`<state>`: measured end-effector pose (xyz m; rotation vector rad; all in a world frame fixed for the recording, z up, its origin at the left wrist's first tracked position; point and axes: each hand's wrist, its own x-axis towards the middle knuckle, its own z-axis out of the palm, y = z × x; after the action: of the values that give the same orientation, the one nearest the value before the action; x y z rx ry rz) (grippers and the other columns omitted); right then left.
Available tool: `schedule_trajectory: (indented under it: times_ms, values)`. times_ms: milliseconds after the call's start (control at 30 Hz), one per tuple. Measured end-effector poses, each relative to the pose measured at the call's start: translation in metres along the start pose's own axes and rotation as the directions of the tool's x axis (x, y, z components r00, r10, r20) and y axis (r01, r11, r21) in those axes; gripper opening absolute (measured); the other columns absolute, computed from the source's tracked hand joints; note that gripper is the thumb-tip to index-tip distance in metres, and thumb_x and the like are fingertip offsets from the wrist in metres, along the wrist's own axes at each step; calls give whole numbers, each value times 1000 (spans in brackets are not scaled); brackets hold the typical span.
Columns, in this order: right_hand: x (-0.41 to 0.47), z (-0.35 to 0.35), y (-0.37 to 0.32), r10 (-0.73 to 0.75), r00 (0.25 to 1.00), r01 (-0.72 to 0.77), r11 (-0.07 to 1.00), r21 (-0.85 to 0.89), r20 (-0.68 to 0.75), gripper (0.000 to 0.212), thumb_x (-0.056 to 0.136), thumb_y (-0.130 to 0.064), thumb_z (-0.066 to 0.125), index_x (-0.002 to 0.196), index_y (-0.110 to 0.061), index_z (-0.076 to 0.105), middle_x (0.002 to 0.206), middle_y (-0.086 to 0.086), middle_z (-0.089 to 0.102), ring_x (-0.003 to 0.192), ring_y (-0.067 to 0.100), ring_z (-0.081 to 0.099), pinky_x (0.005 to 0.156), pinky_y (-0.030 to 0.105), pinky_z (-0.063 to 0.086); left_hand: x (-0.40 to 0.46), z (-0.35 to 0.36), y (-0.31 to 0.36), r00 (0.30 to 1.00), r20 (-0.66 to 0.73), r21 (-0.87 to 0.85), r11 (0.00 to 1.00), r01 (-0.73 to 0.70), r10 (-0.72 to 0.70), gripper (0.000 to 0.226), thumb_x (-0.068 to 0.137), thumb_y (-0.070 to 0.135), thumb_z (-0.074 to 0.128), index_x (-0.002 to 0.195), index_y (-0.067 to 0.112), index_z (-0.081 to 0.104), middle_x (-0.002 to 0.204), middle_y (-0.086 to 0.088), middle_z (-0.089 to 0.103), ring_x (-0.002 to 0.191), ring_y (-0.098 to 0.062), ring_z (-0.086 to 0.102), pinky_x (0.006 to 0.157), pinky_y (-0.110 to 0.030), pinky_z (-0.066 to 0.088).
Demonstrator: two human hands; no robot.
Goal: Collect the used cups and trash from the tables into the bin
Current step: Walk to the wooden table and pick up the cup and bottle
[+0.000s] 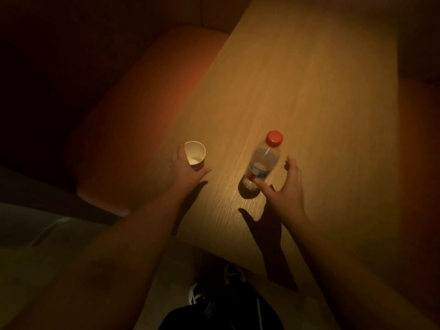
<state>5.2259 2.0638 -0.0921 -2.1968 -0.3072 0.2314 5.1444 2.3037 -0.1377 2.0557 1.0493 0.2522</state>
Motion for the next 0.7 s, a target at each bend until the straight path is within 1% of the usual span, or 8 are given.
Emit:
schedule_trajectory:
  times_ms: [133,233,367,433,500,567,633,700]
  values:
    - [15,2,-1,5,999,-7,998,61,41,111,64,-48,81,150,-26,15,154,1,27,139,21,30,101,33,34,4,5,1,999,-54,-85,996,-1,-4,88,70,28,80,141,14,30,136,-11,43,121,-26,45,94,-36,40]
    - [24,4,-5,13,999,-18,995,95,52,114,61,-47,83,150,-27,13,154,0,26,140,21,28,105,40,35,-2,5,4,999,-50,-119,993,-3,-3,84,71,25,80,138,14,30,132,-11,47,115,-24,48,85,-33,44]
    - [32,10,-8,-4,997,-6,990,142,71,112,61,-42,84,149,-28,16,152,-2,30,138,20,31,103,37,33,-16,1,10,996,-88,-132,991,19,-31,86,71,26,80,139,17,29,131,-10,47,107,-20,50,53,-11,37]
    - [35,14,-10,3,996,-18,986,165,88,105,63,-38,84,147,-27,22,148,-3,37,134,20,37,103,38,38,-26,-2,13,994,-107,-157,988,10,-27,86,70,25,81,139,19,29,131,-10,47,97,-15,51,41,-9,39]
    - [36,18,-12,2,995,-18,985,170,97,91,66,-31,83,141,-27,32,139,-7,45,128,18,44,97,35,43,-38,-8,13,991,-131,-160,987,8,-29,88,70,28,81,140,21,29,131,-8,48,79,-5,48,44,2,34]
    - [36,19,-14,-14,995,-4,984,179,101,77,70,-24,81,135,-29,40,128,-15,50,123,14,48,88,24,41,-52,-17,12,985,-168,-114,993,4,-23,88,69,34,81,141,25,30,131,-2,50,74,6,43,47,5,32]
    - [36,20,-17,-31,993,7,981,196,118,72,71,-22,80,132,-29,43,125,-14,53,120,13,50,86,23,42,-64,-28,8,977,-212,-75,997,-13,-3,84,68,38,80,138,26,35,129,1,52,87,3,50,57,-1,38]
    - [33,23,-24,-53,988,23,979,203,144,72,71,-25,81,132,-28,43,128,-10,54,119,14,51,91,29,46,-75,-39,2,969,-248,-59,998,2,-17,83,67,40,80,137,25,38,130,0,52,107,-11,53,77,-20,38]
